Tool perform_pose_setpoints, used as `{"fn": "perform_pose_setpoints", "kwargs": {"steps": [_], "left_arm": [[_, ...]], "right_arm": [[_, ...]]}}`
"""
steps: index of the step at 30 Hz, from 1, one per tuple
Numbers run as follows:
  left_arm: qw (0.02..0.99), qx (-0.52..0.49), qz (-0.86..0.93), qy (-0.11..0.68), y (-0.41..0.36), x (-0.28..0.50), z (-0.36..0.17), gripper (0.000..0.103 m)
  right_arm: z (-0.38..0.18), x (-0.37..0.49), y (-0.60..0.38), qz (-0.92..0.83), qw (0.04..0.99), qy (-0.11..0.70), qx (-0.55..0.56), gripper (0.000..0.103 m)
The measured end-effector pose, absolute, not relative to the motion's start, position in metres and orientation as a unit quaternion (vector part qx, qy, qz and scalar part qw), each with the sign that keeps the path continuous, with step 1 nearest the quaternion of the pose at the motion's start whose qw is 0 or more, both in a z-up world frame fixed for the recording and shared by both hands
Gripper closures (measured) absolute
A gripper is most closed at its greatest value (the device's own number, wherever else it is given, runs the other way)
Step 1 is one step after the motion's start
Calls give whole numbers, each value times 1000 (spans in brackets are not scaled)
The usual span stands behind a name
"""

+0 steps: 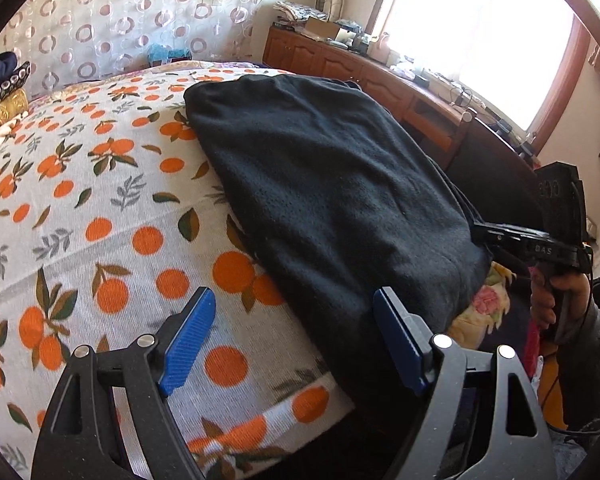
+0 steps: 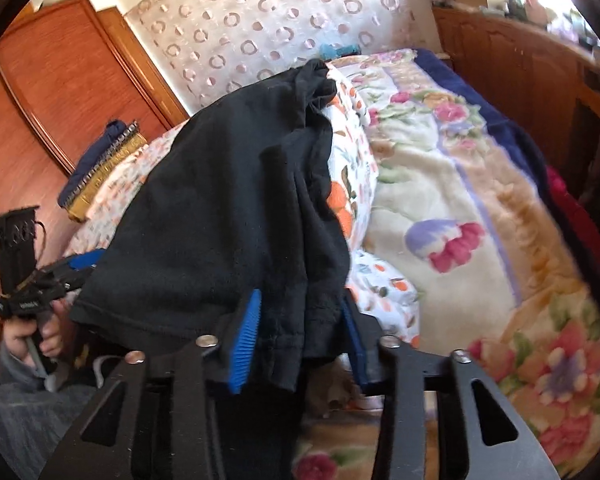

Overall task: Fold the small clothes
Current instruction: 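Move both open tools to the black T-shirt's edge and close on it, then fold the held edge over the shirt with both tools and open both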

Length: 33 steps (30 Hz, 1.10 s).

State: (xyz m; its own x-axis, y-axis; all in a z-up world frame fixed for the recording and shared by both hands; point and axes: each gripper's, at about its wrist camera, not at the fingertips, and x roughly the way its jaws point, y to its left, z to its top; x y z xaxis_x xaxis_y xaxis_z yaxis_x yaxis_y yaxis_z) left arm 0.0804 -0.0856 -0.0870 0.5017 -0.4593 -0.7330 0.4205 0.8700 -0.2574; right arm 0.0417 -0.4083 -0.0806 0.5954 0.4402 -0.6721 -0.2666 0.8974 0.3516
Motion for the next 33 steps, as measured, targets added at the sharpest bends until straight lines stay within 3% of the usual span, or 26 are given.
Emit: {"fn": "perform_pose_setpoints", "kwargs": {"steps": [1,3,8,14,20,23,24,27,33], "left_arm": [[865,-23,-256,430,-86,78,-87,21],[864,-22,-259,432,-85,73,-86,21],[861,-28,-265,434,-85,62,-83,21],[843,-37,-304,441,-96,47,-83,52],[838,-28,-309,448,-106,47,-85,54],[842,-18,-299,448,-107,48,-86,74],[842,-15,-301,448,-106,48,-86,75],[839,-7,-312,445,-105,50,-82,93],[854,-7,-331,401,-99,65,-37,95]], "right_arm": [[-78,40,-408,189,891,401,96,84],[-70,34,-406,177,899,393,74,93],[-49,18,-394,193,912,358,47,95],[-35,9,-389,208,922,325,41,95],[-40,8,-392,210,924,316,43,95],[-41,7,-393,206,926,314,48,95],[-40,7,-392,204,926,313,47,95],[-37,7,-392,202,928,311,43,95],[-19,16,-388,209,934,289,33,95]]}}
